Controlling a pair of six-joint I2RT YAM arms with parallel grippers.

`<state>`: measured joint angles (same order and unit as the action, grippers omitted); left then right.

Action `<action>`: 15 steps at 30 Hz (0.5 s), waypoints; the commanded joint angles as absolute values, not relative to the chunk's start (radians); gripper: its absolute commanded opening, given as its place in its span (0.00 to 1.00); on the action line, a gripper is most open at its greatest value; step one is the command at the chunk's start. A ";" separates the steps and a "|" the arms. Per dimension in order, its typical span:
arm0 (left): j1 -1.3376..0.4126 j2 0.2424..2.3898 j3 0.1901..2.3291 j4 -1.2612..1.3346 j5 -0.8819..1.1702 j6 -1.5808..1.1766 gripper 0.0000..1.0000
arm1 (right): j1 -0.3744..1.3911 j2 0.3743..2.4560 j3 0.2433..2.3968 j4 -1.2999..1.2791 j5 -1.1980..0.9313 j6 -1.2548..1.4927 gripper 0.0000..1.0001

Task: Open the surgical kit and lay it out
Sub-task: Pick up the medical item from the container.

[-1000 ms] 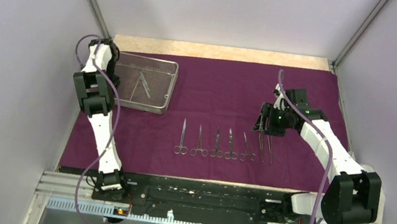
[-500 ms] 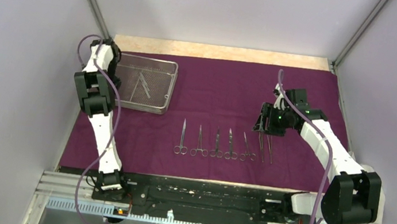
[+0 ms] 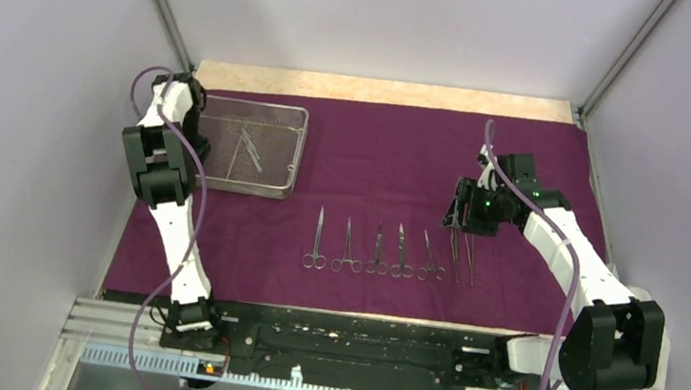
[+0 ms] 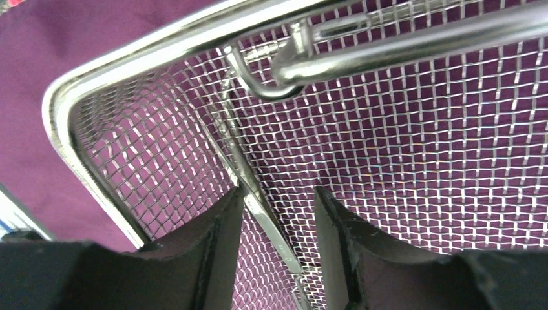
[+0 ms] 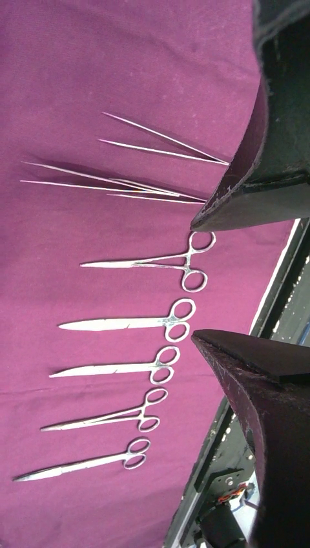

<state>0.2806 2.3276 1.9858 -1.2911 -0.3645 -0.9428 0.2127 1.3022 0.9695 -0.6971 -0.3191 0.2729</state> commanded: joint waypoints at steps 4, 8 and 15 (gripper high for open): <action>0.299 2.357 1.966 -1.085 -0.213 -0.918 0.46 | 0.206 1.266 1.038 -0.697 -0.299 0.287 0.57; 0.294 2.325 2.019 -1.003 -0.089 -0.872 0.47 | 0.205 1.268 1.030 -0.675 -0.308 0.302 0.57; 0.252 2.092 1.849 -0.802 -0.042 -0.771 0.55 | 0.206 1.265 0.991 -0.615 -0.348 0.340 0.56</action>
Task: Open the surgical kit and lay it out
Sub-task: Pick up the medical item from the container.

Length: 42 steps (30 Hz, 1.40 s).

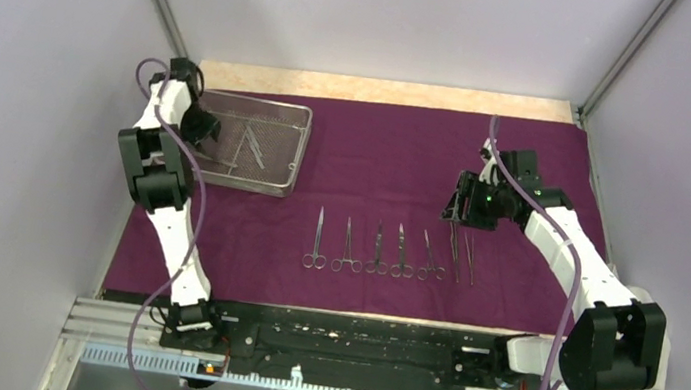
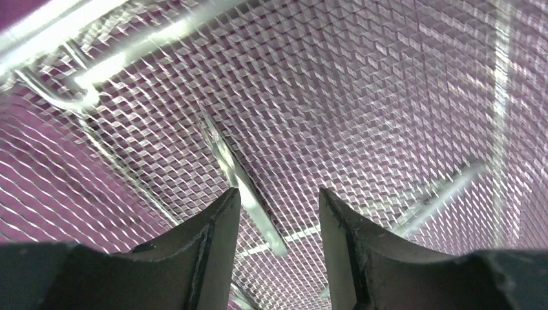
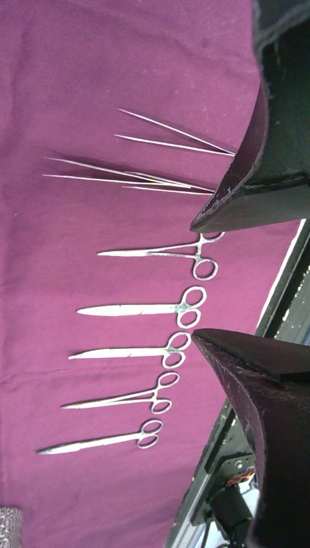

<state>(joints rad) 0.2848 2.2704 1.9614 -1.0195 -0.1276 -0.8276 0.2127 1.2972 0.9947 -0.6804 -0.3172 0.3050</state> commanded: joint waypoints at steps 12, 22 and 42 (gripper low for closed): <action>0.267 2.172 1.915 -1.060 -0.166 -0.862 0.63 | 0.206 1.279 1.027 -0.631 -0.361 0.316 0.56; 0.284 2.284 1.969 -1.023 -0.179 -0.933 0.49 | 0.206 1.293 1.101 -0.702 -0.330 0.277 0.56; 0.286 2.053 1.953 -0.967 0.067 -0.916 0.00 | 0.206 1.247 1.171 -0.768 -0.283 0.223 0.56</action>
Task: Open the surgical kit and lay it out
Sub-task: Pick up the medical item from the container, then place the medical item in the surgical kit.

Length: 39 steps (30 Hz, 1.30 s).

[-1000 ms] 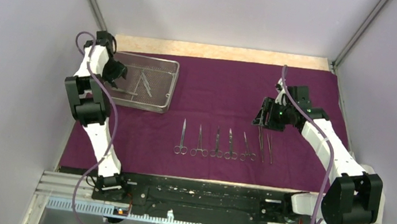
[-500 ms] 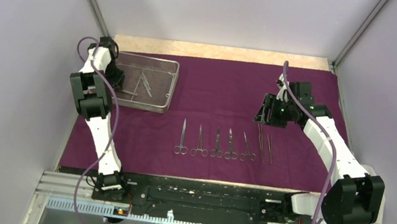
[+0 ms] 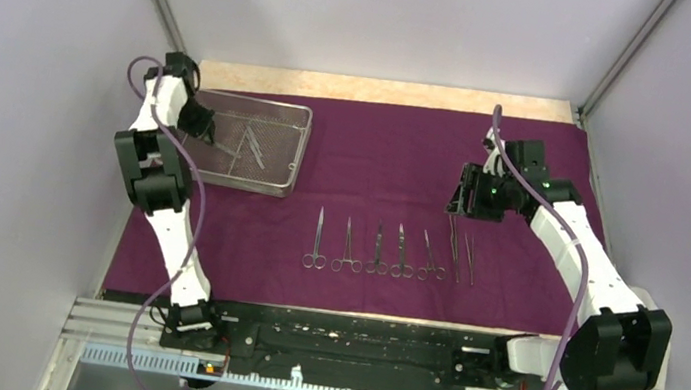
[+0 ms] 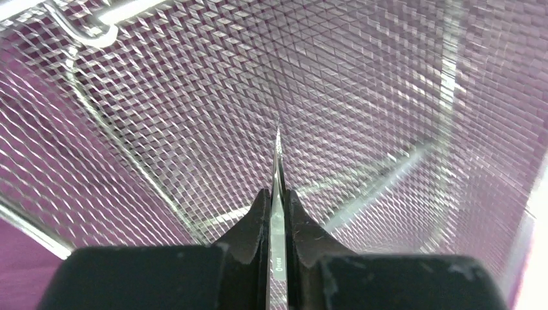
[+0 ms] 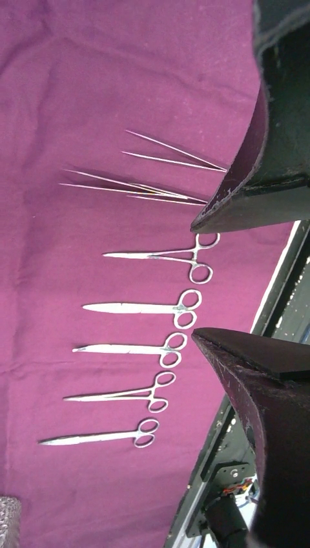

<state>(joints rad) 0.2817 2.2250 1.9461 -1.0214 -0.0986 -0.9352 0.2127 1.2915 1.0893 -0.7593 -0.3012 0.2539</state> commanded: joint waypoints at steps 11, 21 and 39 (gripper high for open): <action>0.158 1.585 1.269 -0.011 0.942 -0.912 0.00 | 0.211 1.205 1.181 -0.612 -0.598 0.406 0.56; -0.264 1.490 0.966 1.168 1.092 -1.317 0.00 | 0.311 1.141 1.067 -0.033 -0.975 0.747 0.63; -0.540 1.760 1.431 1.779 1.001 -1.792 0.00 | 0.419 1.223 1.013 1.062 -1.102 1.373 0.63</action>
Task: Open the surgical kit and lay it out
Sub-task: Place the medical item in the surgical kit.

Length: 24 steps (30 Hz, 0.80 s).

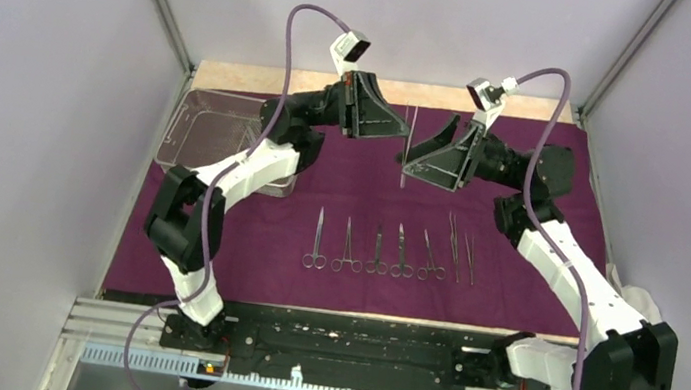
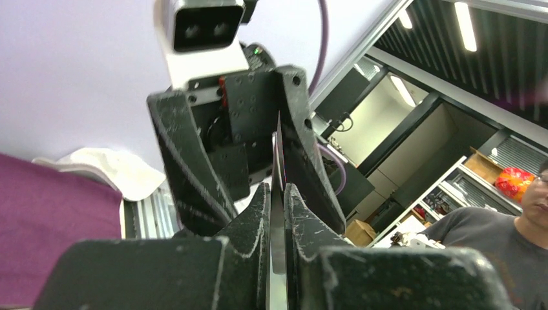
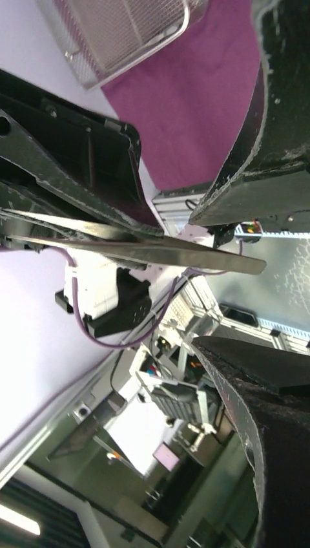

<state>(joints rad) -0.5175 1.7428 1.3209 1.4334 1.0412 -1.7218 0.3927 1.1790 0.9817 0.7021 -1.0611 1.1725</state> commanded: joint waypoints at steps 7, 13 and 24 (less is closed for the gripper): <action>-0.550 1.780 1.493 1.792 1.009 -1.825 0.00 | 0.419 1.253 1.005 1.244 -1.097 1.519 0.55; -0.555 1.763 1.499 1.791 1.027 -1.832 0.00 | 0.408 1.271 1.019 1.305 -1.078 1.597 0.41; -0.601 1.770 1.546 1.791 1.044 -1.842 0.00 | 0.403 1.319 1.032 1.480 -1.058 1.759 0.35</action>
<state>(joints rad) -0.5789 1.7767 1.4906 1.4734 1.0363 -1.8343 0.4072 1.3182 0.9836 1.3685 -1.0805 1.7126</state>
